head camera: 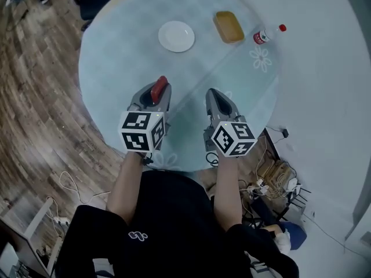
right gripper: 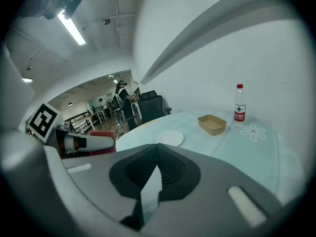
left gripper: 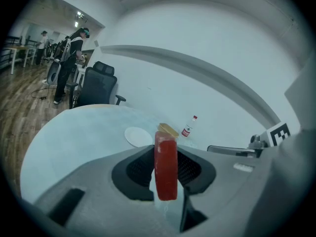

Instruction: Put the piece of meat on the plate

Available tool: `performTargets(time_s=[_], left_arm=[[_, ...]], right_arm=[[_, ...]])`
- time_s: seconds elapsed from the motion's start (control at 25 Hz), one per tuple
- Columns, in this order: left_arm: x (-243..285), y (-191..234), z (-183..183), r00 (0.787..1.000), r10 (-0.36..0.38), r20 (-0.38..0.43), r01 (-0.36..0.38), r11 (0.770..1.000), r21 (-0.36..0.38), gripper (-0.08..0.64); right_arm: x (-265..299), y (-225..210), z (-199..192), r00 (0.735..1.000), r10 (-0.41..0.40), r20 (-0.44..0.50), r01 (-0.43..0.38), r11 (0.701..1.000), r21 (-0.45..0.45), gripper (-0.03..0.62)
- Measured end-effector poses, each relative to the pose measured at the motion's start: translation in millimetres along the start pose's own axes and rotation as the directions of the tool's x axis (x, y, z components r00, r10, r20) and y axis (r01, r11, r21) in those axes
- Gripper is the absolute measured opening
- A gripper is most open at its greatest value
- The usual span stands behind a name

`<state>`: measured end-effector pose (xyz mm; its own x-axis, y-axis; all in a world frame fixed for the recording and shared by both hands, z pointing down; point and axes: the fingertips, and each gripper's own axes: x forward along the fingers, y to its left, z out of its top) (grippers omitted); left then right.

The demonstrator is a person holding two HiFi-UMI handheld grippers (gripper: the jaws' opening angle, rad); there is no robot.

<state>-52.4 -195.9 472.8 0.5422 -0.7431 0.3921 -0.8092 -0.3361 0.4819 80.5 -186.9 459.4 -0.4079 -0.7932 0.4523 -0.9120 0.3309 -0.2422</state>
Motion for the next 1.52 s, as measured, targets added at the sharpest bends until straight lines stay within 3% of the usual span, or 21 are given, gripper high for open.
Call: performTargets(time_s=[0.4,0.76,0.96,1.12,1.28,1.36,1.44,1.52], left_arm=[[44.3,16.4,-0.7,0.999,0.012,-0.051,-0.012,1.000,0.011,0.087],[135.9,38.2,8.4,0.995,0.021,-0.101,-0.007,0.991,0.136,0.087],[192.2,54.1,0.3,0.982,0.042,-0.186,0.001,0.974,0.226,0.087],[226.4,73.9,2.8,0.963,0.127,-0.236,-0.034,0.931,0.363,0.087],[262.4,84.6,6.0,0.942,0.205,-0.267,-0.030,0.842,0.539,0.089],[274.8,89.5,4.6,0.929,0.233,-0.287,-0.023,0.812,0.583,0.089],[281.7,94.4,2.1,0.920,0.253,-0.300,-0.024,0.800,0.600,0.091],[286.1,93.9,0.2,0.921,0.244,-0.305,-0.014,0.802,0.597,0.092]], right_arm=[[24.2,-16.1,-10.6,0.999,0.030,-0.035,-0.027,0.997,0.070,0.006],[16.0,-45.2,-23.7,0.997,-0.014,-0.075,0.018,0.998,0.052,0.006],[8.8,-57.0,-37.6,0.994,-0.032,-0.101,0.040,0.996,0.077,0.007],[5.5,-64.4,-40.5,0.992,-0.056,-0.114,0.064,0.995,0.071,0.006],[0.4,-70.0,-45.3,0.989,-0.079,-0.128,0.088,0.994,0.067,0.006],[-1.6,-70.0,-47.1,0.987,-0.084,-0.135,0.093,0.993,0.066,0.007],[-3.1,-69.0,-48.6,0.986,-0.085,-0.142,0.094,0.994,0.061,0.006],[-3.3,-68.5,-49.6,0.985,-0.086,-0.147,0.095,0.994,0.056,0.007]])
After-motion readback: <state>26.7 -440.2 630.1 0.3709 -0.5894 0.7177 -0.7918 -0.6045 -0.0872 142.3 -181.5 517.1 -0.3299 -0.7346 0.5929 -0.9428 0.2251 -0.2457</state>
